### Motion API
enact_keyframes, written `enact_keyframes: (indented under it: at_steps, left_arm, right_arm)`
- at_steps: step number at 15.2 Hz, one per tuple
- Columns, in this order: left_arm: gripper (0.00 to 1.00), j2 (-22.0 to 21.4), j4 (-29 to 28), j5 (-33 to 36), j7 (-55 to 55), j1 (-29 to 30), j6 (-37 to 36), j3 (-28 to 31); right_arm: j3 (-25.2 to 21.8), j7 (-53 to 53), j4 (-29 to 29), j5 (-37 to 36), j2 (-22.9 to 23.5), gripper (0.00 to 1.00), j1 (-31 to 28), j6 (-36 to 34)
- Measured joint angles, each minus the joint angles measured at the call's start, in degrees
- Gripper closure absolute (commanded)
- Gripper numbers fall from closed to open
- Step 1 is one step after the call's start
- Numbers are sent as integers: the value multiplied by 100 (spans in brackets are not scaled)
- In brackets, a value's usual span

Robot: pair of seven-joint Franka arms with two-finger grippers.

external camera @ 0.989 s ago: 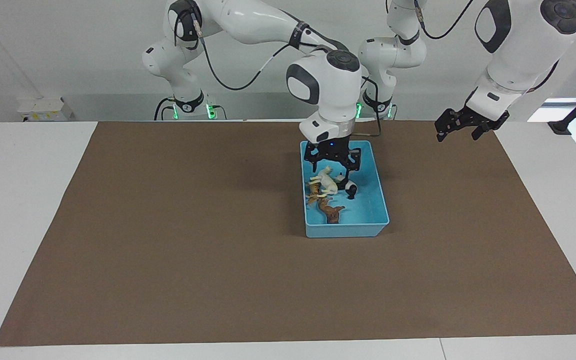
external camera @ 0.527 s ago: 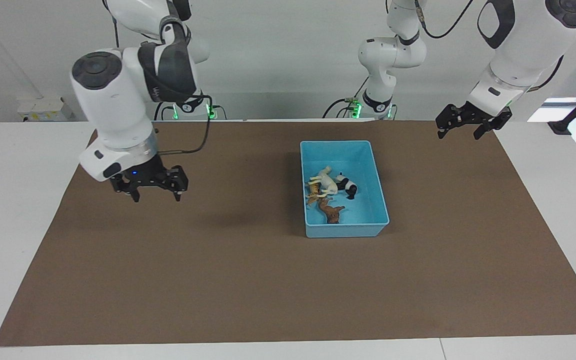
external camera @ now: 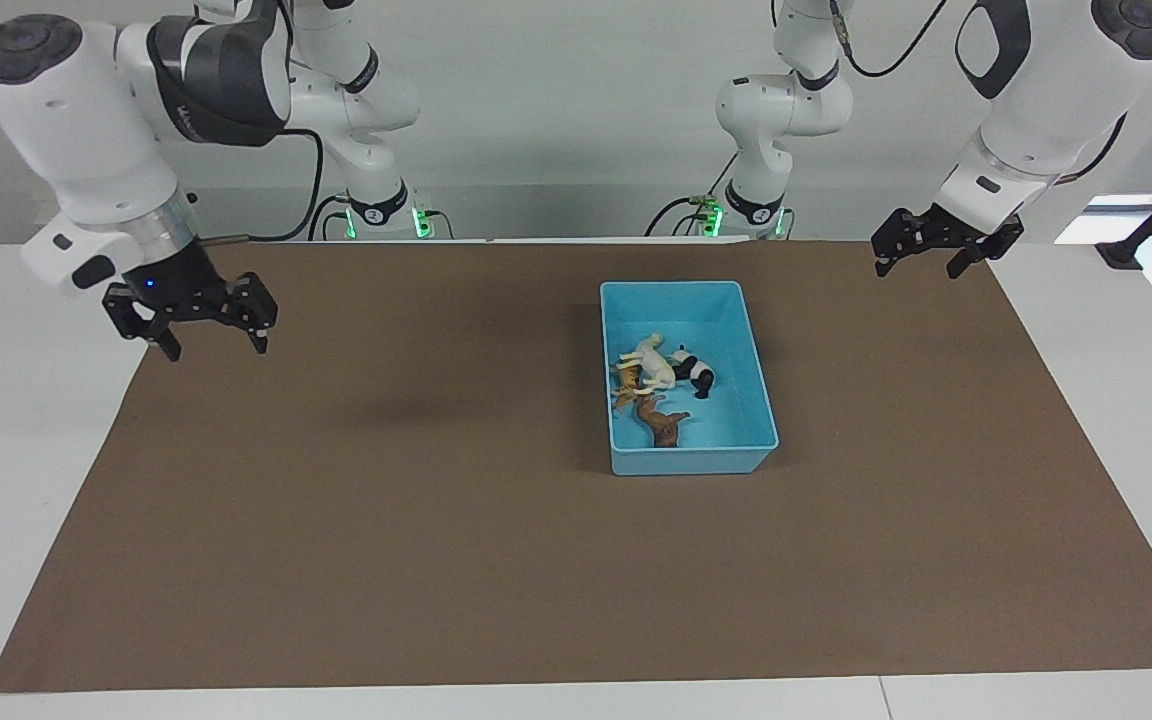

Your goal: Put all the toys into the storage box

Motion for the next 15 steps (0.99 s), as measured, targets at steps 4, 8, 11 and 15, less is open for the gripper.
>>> enact_keyframes:
  at_steps: [4, 8, 11, 15]
  left_arm:
    - [0, 0, 0, 0, 0, 0, -1, 5]
    - [0, 0, 0, 0, 0, 0, -3, 5]
    - [0, 0, 0, 0, 0, 0, -4, 5]
    - [0, 0, 0, 0, 0, 0, -5, 5]
  right_arm:
    - [88, -1, -268, -1, -381, 0, -444, -351]
    - [139, -2, -247, -4, -385, 0, -542, -1040]
    - [157, -2, -238, -5, -385, 0, -542, -1010]
    - [158, 93, -236, -56, -385, 0, -541, -658]
